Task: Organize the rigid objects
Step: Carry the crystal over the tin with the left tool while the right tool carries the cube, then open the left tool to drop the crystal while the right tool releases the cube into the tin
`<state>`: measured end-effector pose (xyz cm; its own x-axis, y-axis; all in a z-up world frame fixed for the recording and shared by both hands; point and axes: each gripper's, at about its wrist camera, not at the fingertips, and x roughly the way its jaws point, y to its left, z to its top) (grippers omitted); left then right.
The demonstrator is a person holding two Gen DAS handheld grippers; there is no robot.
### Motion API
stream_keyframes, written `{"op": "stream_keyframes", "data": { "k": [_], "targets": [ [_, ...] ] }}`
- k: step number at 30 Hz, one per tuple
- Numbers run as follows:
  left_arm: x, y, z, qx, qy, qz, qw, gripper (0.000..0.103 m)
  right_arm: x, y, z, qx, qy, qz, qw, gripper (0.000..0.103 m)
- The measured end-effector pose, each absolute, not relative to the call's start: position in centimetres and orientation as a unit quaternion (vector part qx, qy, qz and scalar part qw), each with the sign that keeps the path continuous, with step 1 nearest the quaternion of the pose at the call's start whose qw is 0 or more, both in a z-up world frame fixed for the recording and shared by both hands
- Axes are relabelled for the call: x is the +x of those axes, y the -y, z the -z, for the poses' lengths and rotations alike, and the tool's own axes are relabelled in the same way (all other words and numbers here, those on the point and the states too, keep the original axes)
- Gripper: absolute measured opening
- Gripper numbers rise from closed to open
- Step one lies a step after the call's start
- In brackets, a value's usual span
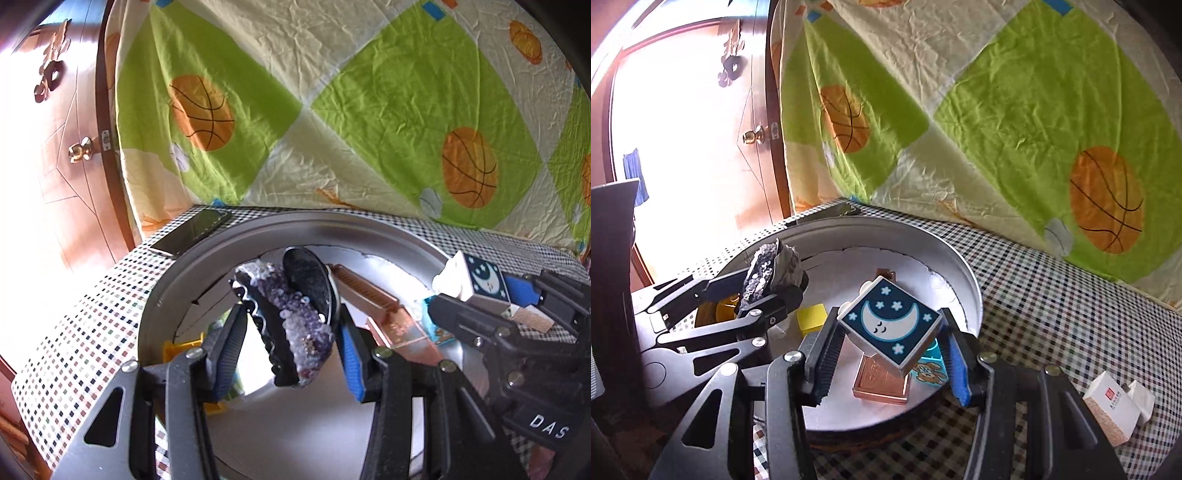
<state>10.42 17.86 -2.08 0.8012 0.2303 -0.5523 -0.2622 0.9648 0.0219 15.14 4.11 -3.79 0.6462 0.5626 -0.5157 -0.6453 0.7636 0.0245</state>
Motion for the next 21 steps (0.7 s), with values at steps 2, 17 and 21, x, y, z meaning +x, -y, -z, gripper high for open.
{"op": "stream_keyframes", "data": {
  "k": [2, 17, 21],
  "targets": [
    [10.7, -18.1, 2.3, -0.025, -0.292, -0.133, 0.947, 0.047, 15.6, -4.6, 4.2, -0.081, -0.264, -0.337, 0.900, 0.053],
    [10.2, -19.2, 2.1, -0.025, -0.283, -0.183, 0.941, 0.080, 17.0, -4.9, 4.5, -0.049, -0.257, -0.346, 0.901, 0.065],
    [9.6, -18.6, 1.4, -0.029, -0.269, -0.184, 0.945, 0.093, 16.9, -3.3, 3.7, -0.032, -0.252, -0.336, 0.907, 0.067]
  ]
}}
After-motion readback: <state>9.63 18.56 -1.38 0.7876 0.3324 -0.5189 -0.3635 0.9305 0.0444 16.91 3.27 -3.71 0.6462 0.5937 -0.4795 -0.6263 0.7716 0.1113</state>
